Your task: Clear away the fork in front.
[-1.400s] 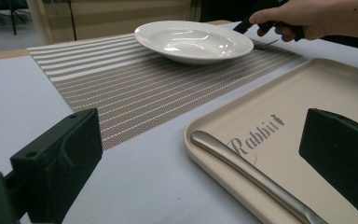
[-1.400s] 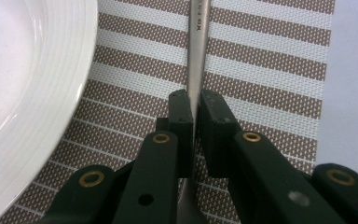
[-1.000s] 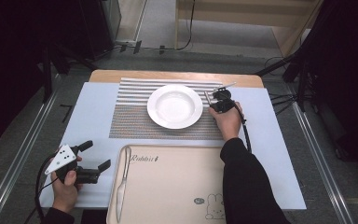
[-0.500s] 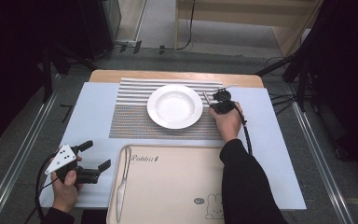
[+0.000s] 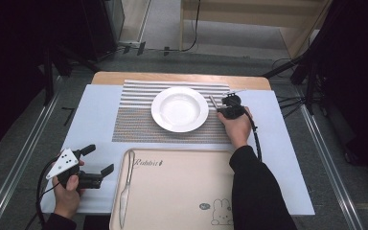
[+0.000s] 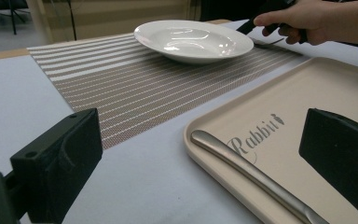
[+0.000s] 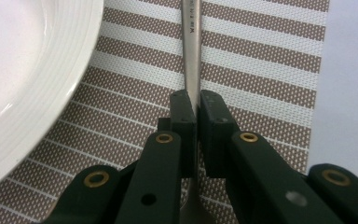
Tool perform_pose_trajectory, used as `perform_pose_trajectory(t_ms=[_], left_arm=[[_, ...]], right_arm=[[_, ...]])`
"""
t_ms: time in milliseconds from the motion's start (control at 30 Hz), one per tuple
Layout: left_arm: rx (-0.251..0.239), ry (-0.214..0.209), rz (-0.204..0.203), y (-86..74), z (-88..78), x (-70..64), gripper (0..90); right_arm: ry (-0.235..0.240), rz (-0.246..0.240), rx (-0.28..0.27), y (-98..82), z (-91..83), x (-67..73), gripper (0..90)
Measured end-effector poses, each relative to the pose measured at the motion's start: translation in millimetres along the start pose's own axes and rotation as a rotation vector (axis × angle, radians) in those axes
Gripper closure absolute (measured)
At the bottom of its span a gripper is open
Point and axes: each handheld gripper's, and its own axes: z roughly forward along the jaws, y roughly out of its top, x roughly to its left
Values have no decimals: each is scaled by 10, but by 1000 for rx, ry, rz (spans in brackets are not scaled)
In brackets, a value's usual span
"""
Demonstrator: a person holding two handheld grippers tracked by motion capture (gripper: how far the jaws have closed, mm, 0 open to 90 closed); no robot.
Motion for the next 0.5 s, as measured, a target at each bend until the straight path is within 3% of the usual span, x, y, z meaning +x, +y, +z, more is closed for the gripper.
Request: perform_pose_trajectory(t_ms=[500], left_arm=[[3,12,12,9,-2,-21,0]], right_arm=[[53,14,-95,-98,-207,-54,837]])
